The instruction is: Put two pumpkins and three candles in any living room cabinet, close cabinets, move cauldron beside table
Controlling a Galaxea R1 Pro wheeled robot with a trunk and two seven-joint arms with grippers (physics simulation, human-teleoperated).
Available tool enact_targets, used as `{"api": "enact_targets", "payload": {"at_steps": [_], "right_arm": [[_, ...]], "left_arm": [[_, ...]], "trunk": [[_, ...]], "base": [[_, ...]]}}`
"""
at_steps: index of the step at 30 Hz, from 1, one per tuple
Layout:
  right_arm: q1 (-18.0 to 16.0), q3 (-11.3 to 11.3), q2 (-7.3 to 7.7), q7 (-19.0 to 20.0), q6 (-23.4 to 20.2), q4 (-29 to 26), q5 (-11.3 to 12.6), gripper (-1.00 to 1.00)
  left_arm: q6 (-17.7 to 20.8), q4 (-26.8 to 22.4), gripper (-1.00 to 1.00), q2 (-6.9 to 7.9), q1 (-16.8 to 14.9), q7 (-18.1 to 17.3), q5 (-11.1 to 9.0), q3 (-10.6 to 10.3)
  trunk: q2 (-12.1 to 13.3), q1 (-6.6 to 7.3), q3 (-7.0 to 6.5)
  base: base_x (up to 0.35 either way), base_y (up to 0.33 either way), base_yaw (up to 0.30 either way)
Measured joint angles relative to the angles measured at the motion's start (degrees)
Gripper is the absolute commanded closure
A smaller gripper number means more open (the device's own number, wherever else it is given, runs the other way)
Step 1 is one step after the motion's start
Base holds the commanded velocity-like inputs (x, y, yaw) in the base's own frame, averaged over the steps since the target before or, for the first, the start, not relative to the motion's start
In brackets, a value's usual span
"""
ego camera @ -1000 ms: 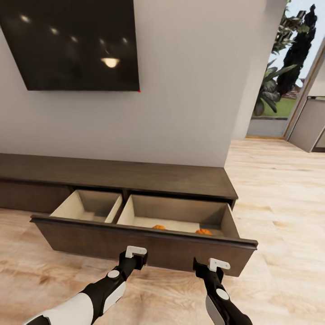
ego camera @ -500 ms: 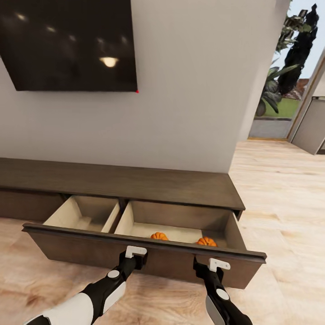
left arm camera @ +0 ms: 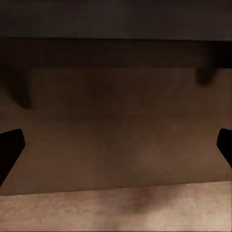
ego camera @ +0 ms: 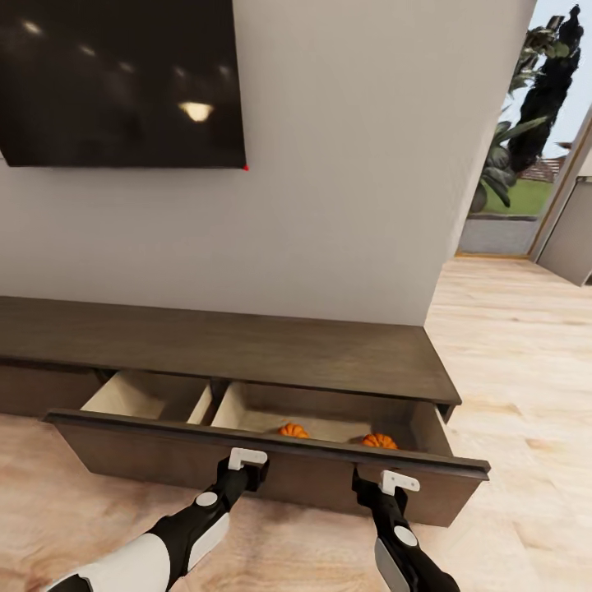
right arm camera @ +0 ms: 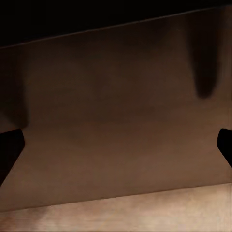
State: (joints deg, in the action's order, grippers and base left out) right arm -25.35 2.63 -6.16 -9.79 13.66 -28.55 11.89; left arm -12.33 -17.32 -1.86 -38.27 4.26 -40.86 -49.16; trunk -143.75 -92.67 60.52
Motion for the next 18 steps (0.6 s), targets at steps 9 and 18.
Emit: {"api": "enact_targets", "payload": {"at_steps": [9,18], "right_arm": [[0.00,-0.01,-0.01,0.01,-0.01,-0.01,-0.06,-1.00],[-0.01,-0.01,-0.01,0.03,-0.02,-0.01,-0.10,-1.00]], "left_arm": [[0.00,0.00,-1.00,0.00,0.00,0.00,0.00,-0.01],[-0.03,0.00,-1.00,0.00,0.00,0.00,0.00,0.00]], "trunk": [[0.00,-0.01,0.00],[0.00,-0.02,0.00]], "base": [[0.302,0.000,0.000],[0.200,0.000,0.000]]}}
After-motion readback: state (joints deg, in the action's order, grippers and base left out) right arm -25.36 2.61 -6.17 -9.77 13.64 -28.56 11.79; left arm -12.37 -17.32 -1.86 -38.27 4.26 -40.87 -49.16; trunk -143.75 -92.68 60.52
